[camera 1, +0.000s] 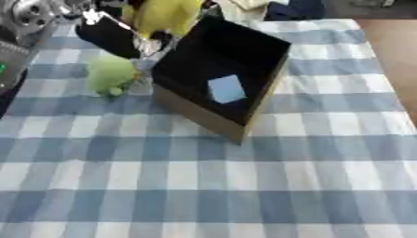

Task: Pick up objects on the table and place them in the box.

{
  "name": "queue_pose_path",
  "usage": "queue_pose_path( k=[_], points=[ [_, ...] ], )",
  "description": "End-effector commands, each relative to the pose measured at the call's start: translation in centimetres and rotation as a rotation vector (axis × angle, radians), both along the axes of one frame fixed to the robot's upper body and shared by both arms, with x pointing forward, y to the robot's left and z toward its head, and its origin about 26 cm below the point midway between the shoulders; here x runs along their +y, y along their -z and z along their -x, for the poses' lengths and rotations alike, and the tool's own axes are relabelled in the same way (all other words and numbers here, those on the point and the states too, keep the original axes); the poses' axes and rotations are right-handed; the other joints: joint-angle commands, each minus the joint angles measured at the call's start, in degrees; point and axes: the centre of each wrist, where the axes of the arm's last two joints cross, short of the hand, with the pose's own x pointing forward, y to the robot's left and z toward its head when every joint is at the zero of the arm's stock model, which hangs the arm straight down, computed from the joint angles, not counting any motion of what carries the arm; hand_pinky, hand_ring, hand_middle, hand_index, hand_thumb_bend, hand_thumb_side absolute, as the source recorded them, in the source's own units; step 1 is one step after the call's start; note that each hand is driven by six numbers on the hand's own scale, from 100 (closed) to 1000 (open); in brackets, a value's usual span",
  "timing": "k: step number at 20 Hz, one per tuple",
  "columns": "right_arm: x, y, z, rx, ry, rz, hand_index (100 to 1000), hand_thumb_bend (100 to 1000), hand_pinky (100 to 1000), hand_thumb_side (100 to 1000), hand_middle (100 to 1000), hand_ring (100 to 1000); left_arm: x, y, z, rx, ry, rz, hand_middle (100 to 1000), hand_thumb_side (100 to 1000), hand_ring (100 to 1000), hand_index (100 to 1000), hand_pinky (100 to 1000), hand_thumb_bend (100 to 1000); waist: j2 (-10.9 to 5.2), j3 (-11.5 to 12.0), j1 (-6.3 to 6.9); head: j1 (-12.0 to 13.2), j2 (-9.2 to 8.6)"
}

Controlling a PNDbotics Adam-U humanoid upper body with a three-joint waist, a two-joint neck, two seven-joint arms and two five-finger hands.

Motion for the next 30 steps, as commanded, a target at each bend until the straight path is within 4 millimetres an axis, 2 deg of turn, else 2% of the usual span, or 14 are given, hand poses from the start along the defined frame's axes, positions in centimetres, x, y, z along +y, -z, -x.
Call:
queue_pose_path(
  k=[1,8,14,16,19,22,24,30],
  points=[
    [0.2,-1.1,0.6,-0.041,-0.018,0.003,818,100,977,653,762,904,-0.6,-0.3,-1.0,-0.029,0.017,0.043,401,380,538,581,559,100,-0.82,-0.3,-0.02,0.8,-1.09],
    [0.7,-1.3,0.7,-0.044,-0.037,0.010,818,100,979,653,761,904,-2.2,1.1,-4.4,-0.013,0.064,0.097,412,377,543,591,566,100,-0.08,-1.3,-0.08,1.5,-2.01],
    [1.1,-1.6,0.8,-0.051,-0.057,0.007,818,100,980,654,761,904,-2.8,2.9,-7.0,0.027,0.109,0.092,451,362,580,638,593,100,0.51,-2.0,-0.04,1.8,-2.39],
    [1.1,-1.6,0.9,-0.051,-0.061,0.007,819,100,980,655,760,905,-2.8,3.4,-7.5,0.045,0.119,0.069,474,393,594,656,603,100,0.59,-2.0,-0.02,1.7,-2.40],
    [1.1,-1.6,0.9,-0.049,-0.061,0.006,819,100,980,655,760,904,-2.6,4.4,-8.3,0.070,0.109,0.007,533,522,654,722,652,100,0.63,-2.1,-0.05,1.6,-2.35],
    [1.0,-1.6,0.9,-0.047,-0.060,0.003,819,100,981,655,760,905,-2.4,5.1,-8.7,0.084,0.077,-0.075,587,542,729,771,723,100,0.63,-2.1,-0.11,1.5,-2.28],
    [1.0,-1.5,0.9,-0.046,-0.060,0.001,819,100,981,655,760,905,-2.2,5.5,-8.9,0.089,0.053,-0.114,618,571,755,795,737,100,0.61,-2.0,-0.14,1.5,-2.26],
    [1.0,-1.5,0.9,-0.044,-0.062,-0.002,819,100,981,655,759,904,-2.0,6.5,-9.4,0.113,0.034,-0.163,647,629,769,813,740,100,0.61,-2.1,-0.24,1.4,-2.41]
  ],
)
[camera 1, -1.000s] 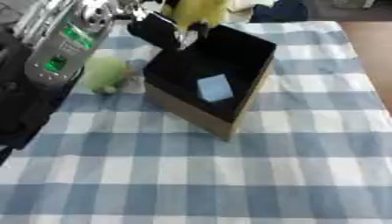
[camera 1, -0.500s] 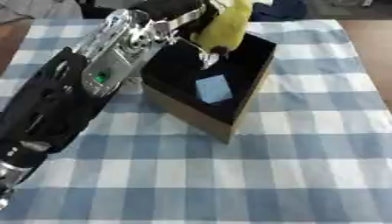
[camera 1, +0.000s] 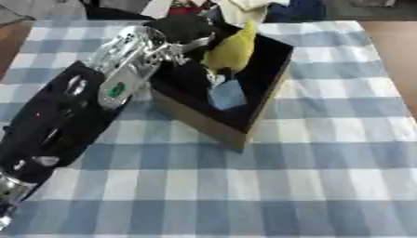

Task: Pick up objects on the table and place them in the box.

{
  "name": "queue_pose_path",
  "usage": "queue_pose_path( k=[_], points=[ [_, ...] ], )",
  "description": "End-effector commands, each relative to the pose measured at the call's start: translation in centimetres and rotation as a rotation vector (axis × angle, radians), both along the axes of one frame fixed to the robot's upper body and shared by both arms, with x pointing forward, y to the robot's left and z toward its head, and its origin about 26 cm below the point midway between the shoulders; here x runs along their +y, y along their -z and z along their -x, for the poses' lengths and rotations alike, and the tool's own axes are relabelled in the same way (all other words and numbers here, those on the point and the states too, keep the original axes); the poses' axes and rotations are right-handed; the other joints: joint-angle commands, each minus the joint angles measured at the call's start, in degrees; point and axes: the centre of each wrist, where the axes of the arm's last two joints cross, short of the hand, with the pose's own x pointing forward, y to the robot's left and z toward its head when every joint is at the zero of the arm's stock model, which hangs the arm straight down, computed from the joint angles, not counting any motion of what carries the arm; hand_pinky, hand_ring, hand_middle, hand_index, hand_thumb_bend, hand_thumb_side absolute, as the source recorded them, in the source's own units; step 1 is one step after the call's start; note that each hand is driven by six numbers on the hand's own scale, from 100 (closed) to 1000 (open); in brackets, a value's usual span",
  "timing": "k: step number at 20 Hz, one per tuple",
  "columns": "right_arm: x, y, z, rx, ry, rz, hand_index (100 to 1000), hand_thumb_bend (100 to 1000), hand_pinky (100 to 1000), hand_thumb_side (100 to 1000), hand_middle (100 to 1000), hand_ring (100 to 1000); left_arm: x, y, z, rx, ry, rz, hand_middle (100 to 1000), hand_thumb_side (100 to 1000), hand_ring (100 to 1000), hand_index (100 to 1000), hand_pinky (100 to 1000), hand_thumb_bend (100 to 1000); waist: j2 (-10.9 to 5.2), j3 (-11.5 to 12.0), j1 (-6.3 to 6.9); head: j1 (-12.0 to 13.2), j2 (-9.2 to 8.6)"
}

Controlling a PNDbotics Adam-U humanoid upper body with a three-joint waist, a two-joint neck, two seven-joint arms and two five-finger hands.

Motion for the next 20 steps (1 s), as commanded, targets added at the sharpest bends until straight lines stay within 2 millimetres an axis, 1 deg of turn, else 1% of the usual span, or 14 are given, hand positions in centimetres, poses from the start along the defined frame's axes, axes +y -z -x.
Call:
queue_pose_path(
  k=[1,2,5,7,8,9,10,11,12,13,15,16,20],
  points=[
    [-0.1,-0.9,0.6,-0.036,-0.006,-0.002,819,100,981,655,759,904,0.1,-0.5,0.0,-0.019,0.000,-0.022,655,639,772,816,741,100,-1.22,-0.1,-0.18,-0.2,-0.52],
    [-0.1,-0.9,0.6,-0.035,-0.006,-0.002,819,100,981,655,759,904,0.1,-0.4,-0.1,-0.016,0.000,-0.026,658,647,773,818,741,100,-1.18,-0.2,-0.19,-0.2,-0.56],
    [-0.1,-0.9,0.6,-0.034,-0.008,-0.001,819,100,982,656,758,904,0.1,0.1,-0.4,-0.002,-0.001,-0.035,679,708,782,827,745,100,-1.07,-0.2,-0.17,-0.2,-0.62],
    [-0.1,-0.9,0.6,-0.032,-0.008,0.000,819,100,982,656,758,904,0.2,0.3,-0.6,0.007,-0.004,-0.039,740,798,810,864,759,100,-1.04,-0.2,-0.17,-0.2,-0.62],
    [-0.1,-0.9,0.6,-0.032,-0.008,0.000,819,100,982,656,758,904,0.3,0.4,-0.6,0.009,-0.005,-0.042,757,824,823,890,766,100,-1.04,-0.2,-0.17,-0.2,-0.63],
    [-0.1,-0.9,0.6,-0.031,-0.008,-0.001,819,100,982,656,758,904,0.3,0.4,-0.7,0.008,-0.006,-0.044,775,877,835,916,774,126,-1.06,-0.2,-0.17,-0.2,-0.61],
    [-0.2,-0.8,0.6,-0.030,-0.008,-0.001,819,100,982,656,758,904,0.3,0.3,-0.7,0.003,-0.008,-0.044,796,946,854,945,789,196,-1.09,-0.2,-0.17,-0.2,-0.58],
    [-0.2,-0.8,0.6,-0.029,-0.008,-0.001,819,100,982,656,758,904,0.3,0.3,-0.6,-0.003,-0.009,-0.044,796,946,854,945,789,196,-1.11,-0.2,-0.18,-0.2,-0.55],
    [-0.2,-0.8,0.6,-0.028,-0.008,-0.002,819,100,982,656,757,904,0.3,0.1,-0.6,-0.013,-0.011,-0.042,806,993,865,955,799,244,-1.16,-0.1,-0.18,-0.3,-0.48],
    [-0.2,-0.7,0.6,-0.026,-0.007,-0.002,820,100,982,656,757,904,0.3,-0.1,-0.5,-0.027,-0.016,-0.038,813,1000,872,961,802,289,-1.21,0.0,-0.18,-0.3,-0.39],
    [-0.2,-0.6,0.6,-0.022,-0.007,-0.002,820,100,982,656,757,904,0.3,-0.5,-0.2,-0.056,-0.028,-0.031,814,1000,876,962,803,313,-1.30,0.1,-0.17,-0.3,-0.20],
    [-0.3,-0.6,0.6,-0.020,-0.006,-0.001,820,100,983,656,757,904,0.3,-0.8,-0.1,-0.072,-0.035,-0.026,814,1000,879,962,802,354,-1.34,0.2,-0.17,-0.4,-0.12],
    [-0.3,-0.5,0.5,-0.015,-0.004,0.001,820,100,983,656,756,904,0.2,-1.9,0.7,-0.127,-0.051,0.001,806,1000,873,948,795,359,-1.49,0.5,-0.13,-0.5,0.22]
  ],
)
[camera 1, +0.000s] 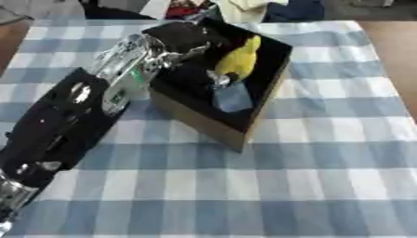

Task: Pick up objects on the table and place them in the box.

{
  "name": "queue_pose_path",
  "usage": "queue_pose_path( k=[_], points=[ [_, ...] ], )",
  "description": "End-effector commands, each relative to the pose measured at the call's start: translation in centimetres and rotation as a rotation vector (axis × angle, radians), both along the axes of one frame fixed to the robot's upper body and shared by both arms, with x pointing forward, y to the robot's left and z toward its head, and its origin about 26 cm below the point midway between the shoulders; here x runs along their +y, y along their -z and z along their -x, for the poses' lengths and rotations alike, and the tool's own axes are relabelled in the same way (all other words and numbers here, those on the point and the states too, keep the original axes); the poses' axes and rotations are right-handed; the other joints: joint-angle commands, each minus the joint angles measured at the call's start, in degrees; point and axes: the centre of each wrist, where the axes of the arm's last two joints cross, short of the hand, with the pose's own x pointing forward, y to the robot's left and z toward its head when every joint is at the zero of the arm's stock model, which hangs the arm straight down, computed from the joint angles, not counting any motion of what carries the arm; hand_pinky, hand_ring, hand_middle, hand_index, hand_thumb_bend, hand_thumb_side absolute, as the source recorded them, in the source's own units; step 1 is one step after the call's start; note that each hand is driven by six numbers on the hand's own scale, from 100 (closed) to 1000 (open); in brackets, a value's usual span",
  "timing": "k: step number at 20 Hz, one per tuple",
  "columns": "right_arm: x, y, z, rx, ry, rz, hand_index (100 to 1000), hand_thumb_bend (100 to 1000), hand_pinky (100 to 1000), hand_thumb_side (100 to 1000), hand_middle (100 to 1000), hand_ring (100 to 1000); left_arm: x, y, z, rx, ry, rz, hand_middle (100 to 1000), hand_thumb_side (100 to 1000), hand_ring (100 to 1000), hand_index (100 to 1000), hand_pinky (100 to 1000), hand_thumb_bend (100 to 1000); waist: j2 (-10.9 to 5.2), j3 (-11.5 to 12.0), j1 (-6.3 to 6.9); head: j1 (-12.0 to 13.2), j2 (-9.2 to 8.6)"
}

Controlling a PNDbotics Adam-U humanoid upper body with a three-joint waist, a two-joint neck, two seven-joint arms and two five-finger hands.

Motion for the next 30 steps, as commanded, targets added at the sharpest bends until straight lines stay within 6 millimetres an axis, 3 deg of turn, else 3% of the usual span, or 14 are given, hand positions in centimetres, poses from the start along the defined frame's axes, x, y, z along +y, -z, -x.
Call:
queue_pose_path(
  k=[1,5,9,10,16,22,30],
  points=[
    [-0.3,-0.7,0.5,-0.026,0.000,0.000,820,100,983,656,756,904,0.1,-2.3,1.1,-0.083,-0.009,0.021,805,1000,872,946,793,360,-1.60,0.1,-0.02,-0.2,0.30],
    [-0.3,-0.6,0.5,-0.022,0.000,0.001,820,100,983,657,756,904,-0.2,-3.6,2.5,-0.110,0.011,0.035,809,1000,877,950,795,401,-1.76,0.5,0.02,-0.3,0.63],
    [-0.4,-0.5,0.4,-0.017,0.002,0.001,820,100,984,657,756,904,-0.5,-4.8,3.9,-0.130,0.039,0.078,800,1000,866,938,784,282,-1.89,0.8,-0.05,-0.3,0.78],
    [-0.5,-0.5,0.4,-0.016,0.004,0.000,820,100,984,658,756,904,-0.5,-5.2,4.4,-0.146,0.057,0.099,794,971,860,929,780,221,-1.93,0.9,-0.06,-0.3,0.97],
    [-0.7,-0.4,0.5,-0.015,0.014,-0.004,820,100,984,658,756,905,1.3,-7.5,8.6,-0.201,0.113,0.158,790,814,856,921,778,132,-2.03,1.6,-0.12,-1.1,1.40],
    [-0.9,-0.4,0.4,-0.015,0.024,-0.007,819,100,984,658,756,905,4.1,-7.8,9.8,-0.177,0.010,0.068,799,809,870,926,787,193,-2.40,2.2,-0.33,-2.0,1.84],
    [-1.0,-0.4,0.4,-0.015,0.030,-0.013,819,100,984,658,755,905,6.9,-6.8,9.9,-0.098,-0.124,-0.049,819,793,897,944,808,305,-2.60,2.7,-0.66,-2.4,1.63]
  ],
)
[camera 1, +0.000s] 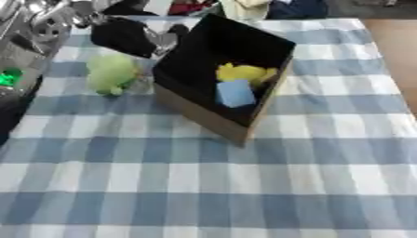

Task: Pick up objects on the table and place them in the box.

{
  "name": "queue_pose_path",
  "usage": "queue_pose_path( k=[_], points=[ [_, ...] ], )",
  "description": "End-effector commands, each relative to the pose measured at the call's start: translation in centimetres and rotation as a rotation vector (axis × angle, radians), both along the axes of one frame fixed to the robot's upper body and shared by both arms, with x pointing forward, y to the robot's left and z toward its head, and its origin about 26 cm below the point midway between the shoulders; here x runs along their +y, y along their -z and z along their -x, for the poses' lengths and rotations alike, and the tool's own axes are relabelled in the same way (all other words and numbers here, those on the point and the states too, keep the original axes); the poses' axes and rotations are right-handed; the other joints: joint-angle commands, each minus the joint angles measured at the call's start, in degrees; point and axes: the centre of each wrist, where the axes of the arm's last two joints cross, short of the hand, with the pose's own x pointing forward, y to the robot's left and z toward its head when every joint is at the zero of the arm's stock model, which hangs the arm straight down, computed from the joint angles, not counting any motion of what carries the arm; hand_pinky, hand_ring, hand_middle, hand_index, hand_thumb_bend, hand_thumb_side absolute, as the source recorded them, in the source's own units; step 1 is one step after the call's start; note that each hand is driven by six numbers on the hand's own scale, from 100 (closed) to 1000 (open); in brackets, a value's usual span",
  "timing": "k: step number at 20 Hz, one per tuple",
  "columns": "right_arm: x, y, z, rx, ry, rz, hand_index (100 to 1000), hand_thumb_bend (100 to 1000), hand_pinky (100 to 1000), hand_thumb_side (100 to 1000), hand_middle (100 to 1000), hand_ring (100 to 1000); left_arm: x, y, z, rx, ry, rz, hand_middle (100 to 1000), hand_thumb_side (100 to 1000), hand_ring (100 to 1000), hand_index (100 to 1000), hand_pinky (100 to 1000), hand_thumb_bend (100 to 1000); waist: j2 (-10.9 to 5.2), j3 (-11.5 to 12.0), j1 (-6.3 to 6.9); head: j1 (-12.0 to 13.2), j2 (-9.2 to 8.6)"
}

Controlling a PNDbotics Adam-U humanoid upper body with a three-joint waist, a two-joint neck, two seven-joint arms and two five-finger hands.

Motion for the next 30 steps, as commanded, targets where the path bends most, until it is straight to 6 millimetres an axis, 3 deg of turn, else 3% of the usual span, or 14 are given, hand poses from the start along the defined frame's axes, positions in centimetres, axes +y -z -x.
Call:
queue_pose_path(
  k=[1,8,13,16,20,21,23,24,25,26,30],
  points=[
    [-0.6,-0.9,0.5,-0.033,0.016,-0.001,819,100,984,658,755,905,1.2,-1.0,0.7,-0.011,-0.064,-0.060,820,799,899,946,809,314,-1.47,0.1,-0.05,-0.3,0.01],
    [-0.6,-0.9,0.5,-0.036,0.014,-0.007,819,100,984,658,755,905,3.0,0.1,0.1,0.061,-0.172,-0.109,830,807,906,953,813,345,-1.37,0.1,-0.34,-0.5,-0.39],
    [-0.5,-1.0,0.6,-0.039,0.012,-0.010,819,100,984,658,755,905,4.9,1.2,-1.3,0.126,-0.259,-0.097,840,693,909,960,813,331,-1.20,0.1,-0.53,-0.4,-0.79],
    [-0.5,-1.1,0.6,-0.040,0.012,-0.010,819,100,984,658,755,905,5.8,1.4,-2.0,0.149,-0.300,-0.077,844,704,911,965,816,338,-1.07,0.1,-0.62,-0.4,-0.81],
    [-0.5,-1.1,0.5,-0.041,0.010,-0.007,818,100,984,657,754,905,6.8,1.9,-2.7,0.187,-0.344,-0.071,859,794,921,983,831,430,-0.85,0.2,-0.69,-0.3,-0.87],
    [-0.5,-1.1,0.5,-0.041,0.010,-0.006,818,100,984,657,753,905,7.0,2.0,-2.9,0.196,-0.355,-0.075,871,845,931,996,845,513,-0.80,0.2,-0.70,-0.3,-0.92],
    [-0.4,-1.2,0.5,-0.041,0.008,-0.005,817,100,984,657,753,905,7.5,2.2,-3.1,0.205,-0.385,-0.085,877,852,938,1000,858,588,-0.71,0.2,-0.73,-0.2,-1.05],
    [-0.4,-1.2,0.5,-0.041,0.006,-0.004,817,100,984,657,752,905,7.7,2.3,-3.3,0.205,-0.403,-0.093,878,849,939,1000,858,590,-0.68,0.2,-0.75,-0.2,-1.12],
    [-0.4,-1.2,0.5,-0.041,0.005,-0.004,816,100,985,658,752,906,7.8,2.4,-3.4,0.206,-0.415,-0.099,882,770,938,1000,859,525,-0.65,0.2,-0.75,-0.2,-1.17],
    [-0.4,-1.2,0.5,-0.040,0.004,-0.004,816,100,985,658,752,905,8.0,2.6,-3.6,0.213,-0.418,-0.097,885,764,939,1000,862,504,-0.64,0.3,-0.75,-0.2,-1.23],
    [-0.3,-1.1,0.6,-0.038,-0.001,-0.005,815,100,985,659,751,905,8.6,3.1,-4.2,0.250,-0.423,-0.068,894,812,940,1000,867,518,-0.63,0.2,-0.75,-0.1,-1.47]
  ],
)
